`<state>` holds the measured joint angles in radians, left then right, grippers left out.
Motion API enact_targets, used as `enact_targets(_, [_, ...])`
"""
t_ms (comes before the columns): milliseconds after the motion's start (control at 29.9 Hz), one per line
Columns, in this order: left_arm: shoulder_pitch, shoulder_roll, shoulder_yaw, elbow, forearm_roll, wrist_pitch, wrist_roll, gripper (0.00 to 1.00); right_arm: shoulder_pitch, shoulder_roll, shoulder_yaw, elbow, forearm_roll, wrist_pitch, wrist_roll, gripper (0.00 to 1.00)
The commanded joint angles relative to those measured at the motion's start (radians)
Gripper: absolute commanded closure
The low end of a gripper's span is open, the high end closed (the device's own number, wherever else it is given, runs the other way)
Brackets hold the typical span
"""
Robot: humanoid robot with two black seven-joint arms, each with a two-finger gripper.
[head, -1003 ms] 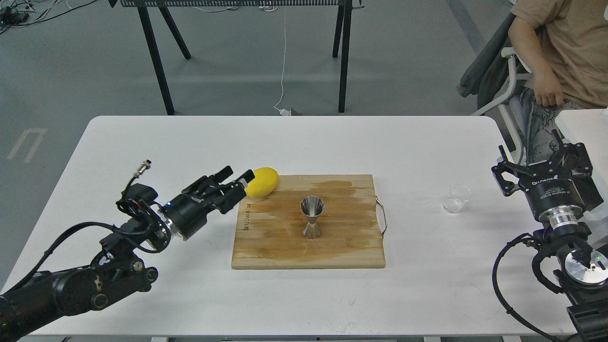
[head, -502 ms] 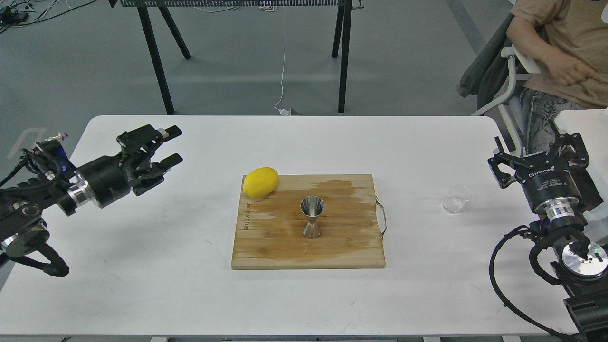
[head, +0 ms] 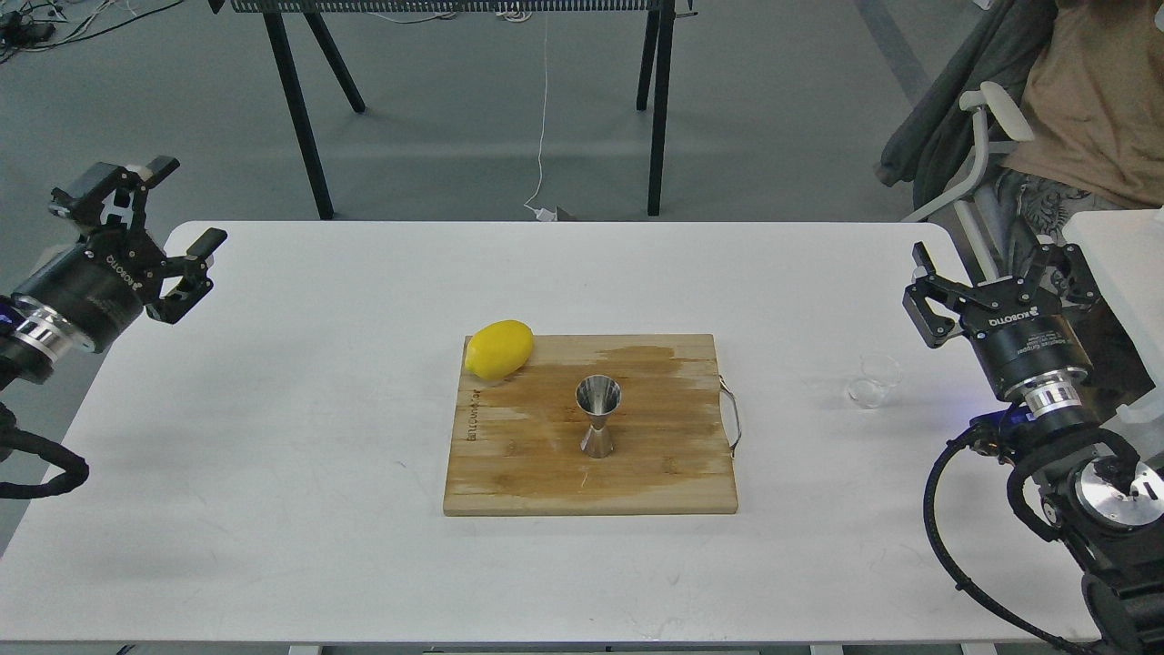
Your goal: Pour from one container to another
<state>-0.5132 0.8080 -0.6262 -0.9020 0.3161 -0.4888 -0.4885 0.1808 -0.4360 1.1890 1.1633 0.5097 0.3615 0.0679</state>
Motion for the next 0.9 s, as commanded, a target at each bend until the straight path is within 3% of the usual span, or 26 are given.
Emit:
enact_targets(0, [0.013, -0.010, 0.002, 0.000, 0.001, 0.000, 0.000, 0.08, -0.043, -0.001, 0.050, 0.090, 0.039, -0.255, 0.000, 0.01])
enact_targets(201, [0.013, -0.042, 0.005, 0.000, 0.004, 0.000, 0.000, 0.08, -0.084, -0.001, 0.132, 0.199, 0.039, -0.637, 0.001, 0.02])
enact_targets(334, [0.013, -0.053, 0.006, 0.000, 0.011, 0.000, 0.000, 0.08, -0.084, -0.003, 0.126, 0.240, 0.032, -0.777, 0.001, 0.02])
enact_targets(468, [0.015, -0.055, 0.006, 0.002, 0.012, 0.000, 0.000, 0.08, -0.083, -0.001, 0.107, 0.239, 0.029, -0.850, 0.001, 0.02])
enact_targets(602, [0.015, -0.055, 0.008, 0.014, 0.012, 0.000, 0.000, 0.08, -0.069, -0.003, 0.048, 0.227, 0.027, -0.850, -0.008, 0.02])
enact_targets(736, [0.016, -0.056, 0.008, 0.026, 0.012, 0.000, 0.000, 0.08, -0.046, -0.001, 0.004, 0.196, 0.027, -0.850, -0.057, 0.02])
enact_targets(869, [0.016, -0.056, 0.008, 0.026, 0.012, 0.000, 0.000, 0.08, -0.021, 0.011, -0.020, 0.144, 0.027, -0.850, -0.066, 0.02])
